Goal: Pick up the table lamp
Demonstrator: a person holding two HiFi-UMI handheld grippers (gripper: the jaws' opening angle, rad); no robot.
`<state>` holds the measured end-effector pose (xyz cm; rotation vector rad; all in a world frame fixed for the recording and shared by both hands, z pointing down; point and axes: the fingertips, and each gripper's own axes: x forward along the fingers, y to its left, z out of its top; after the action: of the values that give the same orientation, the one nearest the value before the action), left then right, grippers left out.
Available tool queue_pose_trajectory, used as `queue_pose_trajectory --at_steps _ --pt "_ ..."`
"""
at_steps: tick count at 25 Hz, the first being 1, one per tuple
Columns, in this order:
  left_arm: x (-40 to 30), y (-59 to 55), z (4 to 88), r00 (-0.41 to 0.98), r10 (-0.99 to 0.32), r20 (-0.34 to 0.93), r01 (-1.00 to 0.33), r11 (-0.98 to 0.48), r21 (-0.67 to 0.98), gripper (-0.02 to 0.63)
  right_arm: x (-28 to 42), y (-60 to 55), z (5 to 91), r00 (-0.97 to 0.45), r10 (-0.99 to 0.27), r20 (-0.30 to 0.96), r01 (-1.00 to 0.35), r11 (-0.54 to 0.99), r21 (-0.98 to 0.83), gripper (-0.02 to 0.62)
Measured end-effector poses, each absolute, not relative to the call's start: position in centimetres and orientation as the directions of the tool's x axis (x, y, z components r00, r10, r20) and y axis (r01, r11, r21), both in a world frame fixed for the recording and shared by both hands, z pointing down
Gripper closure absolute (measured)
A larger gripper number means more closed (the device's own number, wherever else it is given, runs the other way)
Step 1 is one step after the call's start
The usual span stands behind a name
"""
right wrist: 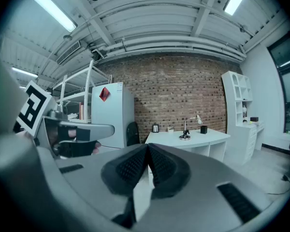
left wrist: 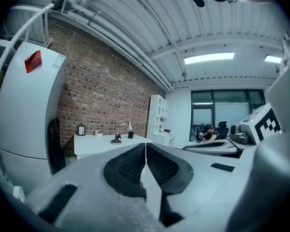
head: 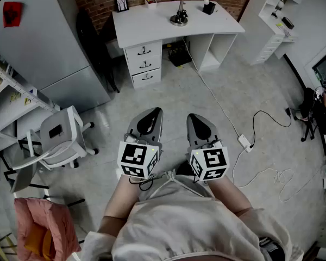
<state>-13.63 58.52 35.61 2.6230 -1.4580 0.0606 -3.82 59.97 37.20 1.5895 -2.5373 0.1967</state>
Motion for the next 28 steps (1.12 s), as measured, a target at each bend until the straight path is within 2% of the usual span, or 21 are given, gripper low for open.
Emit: queue_pose_trajectory --at_steps 9,16,22,28 --pt "-13.1 57.4 36.8 0.546 -0.827 0.136 -0.837 -0.533 0.121 0.586 -4.1 58.7 37.7 -0.433 -0.877 0.210 -0.899 0.435 -0.039 0.568" --pt "-12.7 55.9 38.4 0.536 -0.828 0.164 -0.842 -0.512 0.168 0.586 -2.3 57.0 39.1 -0.391 -0.888 0.241 -0.920 0.382 -0.086 0.568" --pt "-10.8 52.5 39.1 0.517 -0.836 0.183 -0.853 -0.488 0.184 0.586 0.2 53.7 40.1 -0.398 -0.877 0.268 -0.917 0.387 -0.097 0.568" --pt "-7.2 46.7 38.5 0.496 -0.849 0.182 -0.867 -0.472 0.162 0.586 4.4 48.0 39.3 -0.409 -0.880 0.242 -0.913 0.393 -0.113 0.568"
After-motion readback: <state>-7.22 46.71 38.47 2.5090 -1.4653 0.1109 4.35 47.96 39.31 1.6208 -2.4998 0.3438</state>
